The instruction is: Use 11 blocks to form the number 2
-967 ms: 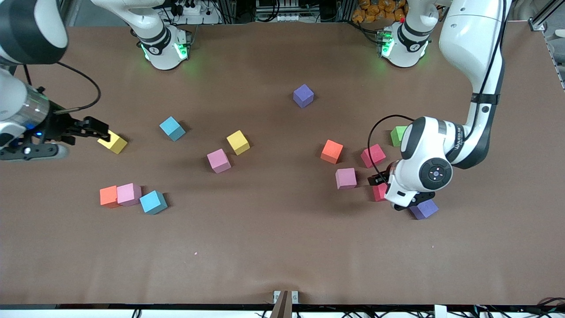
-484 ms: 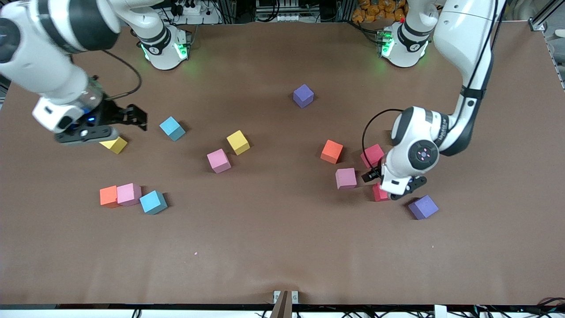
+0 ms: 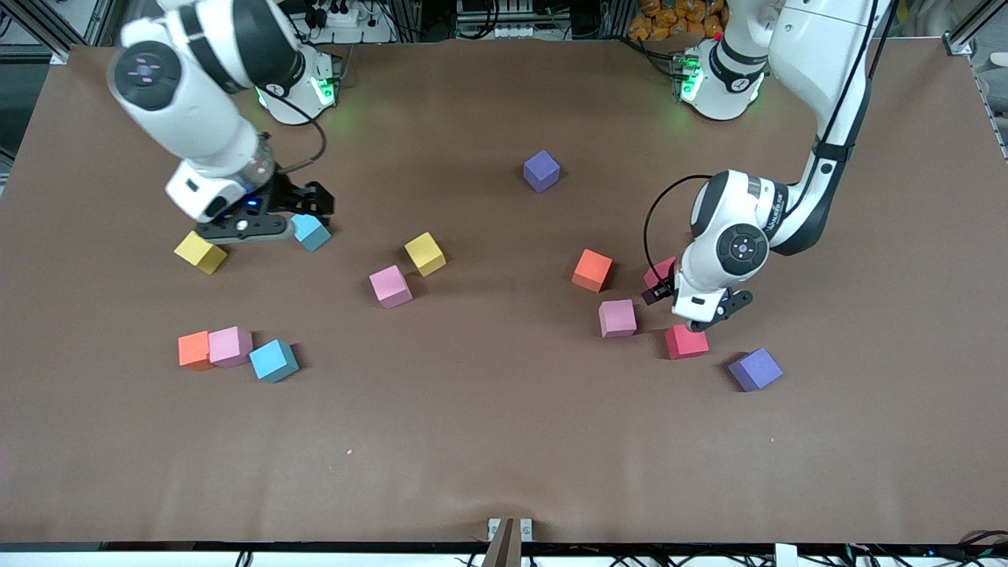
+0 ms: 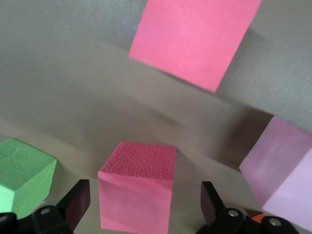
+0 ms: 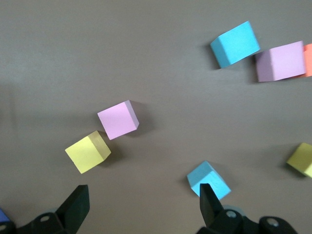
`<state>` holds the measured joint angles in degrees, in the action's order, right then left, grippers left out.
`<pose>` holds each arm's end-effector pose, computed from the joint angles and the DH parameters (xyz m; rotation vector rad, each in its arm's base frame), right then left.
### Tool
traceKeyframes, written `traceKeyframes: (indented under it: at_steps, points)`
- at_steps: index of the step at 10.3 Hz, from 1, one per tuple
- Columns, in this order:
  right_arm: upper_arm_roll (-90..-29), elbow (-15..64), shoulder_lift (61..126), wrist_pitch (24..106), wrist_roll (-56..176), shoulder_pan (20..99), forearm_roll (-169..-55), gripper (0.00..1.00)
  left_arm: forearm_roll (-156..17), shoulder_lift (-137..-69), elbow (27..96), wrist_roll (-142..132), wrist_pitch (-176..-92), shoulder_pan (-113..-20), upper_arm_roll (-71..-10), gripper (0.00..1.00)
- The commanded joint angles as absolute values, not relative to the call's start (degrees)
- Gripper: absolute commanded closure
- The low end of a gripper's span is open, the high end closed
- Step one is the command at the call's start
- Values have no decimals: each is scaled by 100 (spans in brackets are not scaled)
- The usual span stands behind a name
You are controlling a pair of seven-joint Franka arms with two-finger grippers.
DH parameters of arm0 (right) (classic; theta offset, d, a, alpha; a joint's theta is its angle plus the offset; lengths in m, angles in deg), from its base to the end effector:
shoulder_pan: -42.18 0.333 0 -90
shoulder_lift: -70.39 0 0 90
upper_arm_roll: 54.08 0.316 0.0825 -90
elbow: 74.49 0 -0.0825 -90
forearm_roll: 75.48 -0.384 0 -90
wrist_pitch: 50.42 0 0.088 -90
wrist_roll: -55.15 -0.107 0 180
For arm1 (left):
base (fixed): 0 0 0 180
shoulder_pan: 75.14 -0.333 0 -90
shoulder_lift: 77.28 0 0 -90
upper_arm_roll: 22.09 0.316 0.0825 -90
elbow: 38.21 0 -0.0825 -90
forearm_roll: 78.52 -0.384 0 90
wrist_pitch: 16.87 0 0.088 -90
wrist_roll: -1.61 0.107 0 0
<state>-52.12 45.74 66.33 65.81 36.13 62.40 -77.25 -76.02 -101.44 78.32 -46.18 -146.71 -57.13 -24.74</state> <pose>0.4892 0.2016 0.4518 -3.1169 -0.0646 0.0124 0.5406 -0.2048 0.2213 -2.9657 -0.7682 0.2835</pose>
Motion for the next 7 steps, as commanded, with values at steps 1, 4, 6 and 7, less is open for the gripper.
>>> traceKeyframes:
  at_steps: [1,4,6,7]
  points:
    - [-5232,5188,6511,7243,3389,6362,-7811,0,-7553,-9987,8105,-4682,-14783,-5624,-2446,0]
    - [-5232,5392,6791,7806,2512,6793,-7820,0,-7553,-10039,8132,-4691,-14800,-5598,-2455,0]
    - [-5232,5401,6968,8001,1915,7160,-7820,0,-7544,-10145,8141,-4918,-14914,-5493,-2446,2]
    - [-5232,5401,7029,8019,1859,7397,-7820,0,-7544,-10154,8132,-5093,-14967,-5501,-2446,60]
